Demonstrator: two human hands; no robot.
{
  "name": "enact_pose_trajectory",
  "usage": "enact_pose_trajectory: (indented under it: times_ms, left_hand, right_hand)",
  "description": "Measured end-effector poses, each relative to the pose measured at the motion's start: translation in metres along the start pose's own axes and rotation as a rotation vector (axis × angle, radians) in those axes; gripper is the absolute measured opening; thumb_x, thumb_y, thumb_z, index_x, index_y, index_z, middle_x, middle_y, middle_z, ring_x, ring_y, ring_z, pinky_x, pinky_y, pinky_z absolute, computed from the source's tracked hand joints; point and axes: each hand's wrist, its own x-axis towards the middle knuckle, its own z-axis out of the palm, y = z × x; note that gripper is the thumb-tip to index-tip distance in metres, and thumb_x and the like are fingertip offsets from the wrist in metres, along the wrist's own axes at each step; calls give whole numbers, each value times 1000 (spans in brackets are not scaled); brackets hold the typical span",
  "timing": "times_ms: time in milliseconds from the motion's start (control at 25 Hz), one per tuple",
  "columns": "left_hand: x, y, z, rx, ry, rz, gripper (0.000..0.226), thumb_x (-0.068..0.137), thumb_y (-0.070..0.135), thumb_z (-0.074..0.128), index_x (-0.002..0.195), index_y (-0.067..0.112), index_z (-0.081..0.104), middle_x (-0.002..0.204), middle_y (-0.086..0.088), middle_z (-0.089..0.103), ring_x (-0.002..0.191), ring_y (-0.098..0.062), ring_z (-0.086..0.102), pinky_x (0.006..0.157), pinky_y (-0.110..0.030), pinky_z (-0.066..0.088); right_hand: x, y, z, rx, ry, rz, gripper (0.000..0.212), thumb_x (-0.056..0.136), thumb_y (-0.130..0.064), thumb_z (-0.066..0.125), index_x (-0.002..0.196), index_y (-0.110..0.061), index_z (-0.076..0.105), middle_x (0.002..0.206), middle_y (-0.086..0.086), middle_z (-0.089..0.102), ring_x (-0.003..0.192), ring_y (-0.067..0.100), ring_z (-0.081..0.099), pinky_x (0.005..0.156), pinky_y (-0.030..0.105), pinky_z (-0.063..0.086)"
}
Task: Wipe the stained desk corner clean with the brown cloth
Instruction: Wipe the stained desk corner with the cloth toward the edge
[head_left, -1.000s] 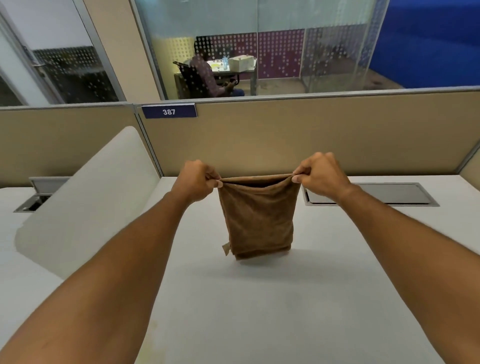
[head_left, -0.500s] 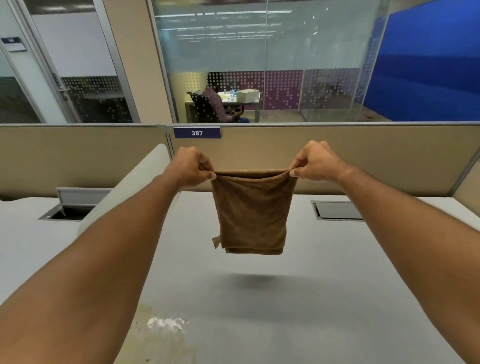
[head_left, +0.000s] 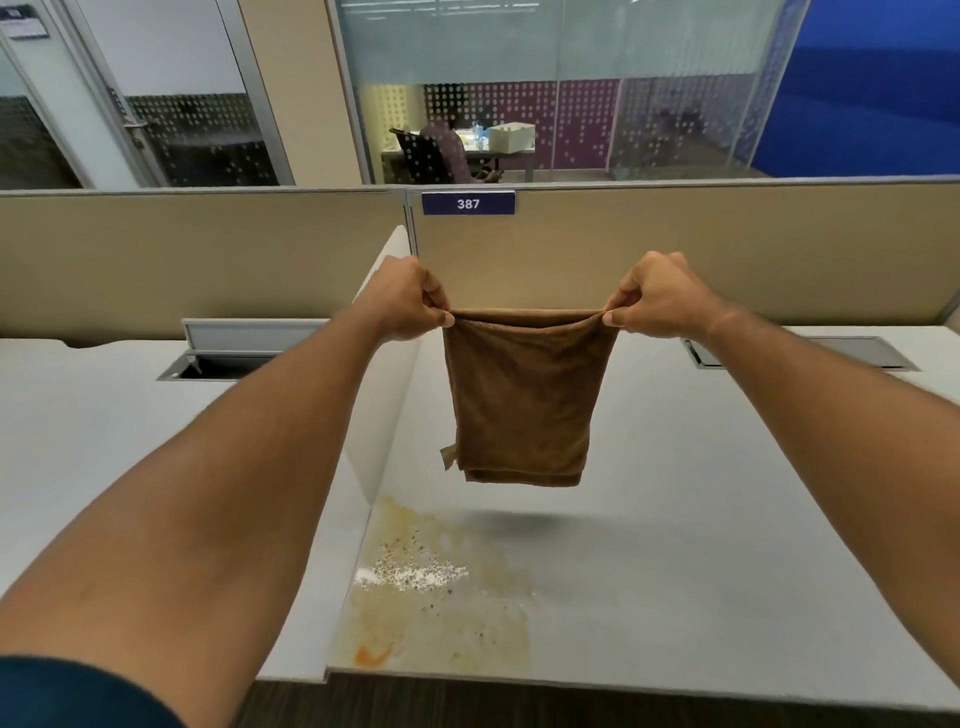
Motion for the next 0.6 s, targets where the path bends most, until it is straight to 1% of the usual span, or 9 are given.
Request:
enact_pose_trajectory:
  times_ms: [120,280,400,480,600]
  left_hand:
    - [-21,-15,-7,15,-1,-28,18,79,20,81,93,10,78,86,-7,74,80,-17,70,80,-33,60]
    - [-53,-32,-11,41,32,-80,19,78,21,82,94,10,79,83,-4,73,79,-17,69,80,-34,59]
    - [-80,-45,-7,62,41,-114,18,79,20,81,93,10,79,77,-1,69,75,-16,67,74,-31,57]
    - [-92,-57,-4,65,50,-115,17,80,18,80,93,8,79,78,-4,70,72,-16,66,71,-29,54]
    - [-95,-76,-5,78,63,-100,16,81,18,79,93,8,79,82,-7,74,72,-16,65,70,-28,52]
  right_hand:
    - [-12,-20,15,-7,-16,-22,11,80,-19,79,88,-12,79,66,-5,67,70,11,67,68,30,61]
    - [-22,-38,33,9,-35,-46,10,80,-20,78,87,-13,79,71,1,71,72,14,68,70,36,62]
    - [-32,-51,51,13,-37,-76,9,79,-20,78,86,-14,80,72,2,73,71,14,67,70,37,62]
    - [-40,-60,63,9,-44,-82,9,79,-18,77,86,-14,80,73,3,73,71,14,67,68,34,60]
    - [-44,-75,76,15,-16,-49,9,79,-13,73,84,-13,80,70,2,71,71,15,64,64,25,50]
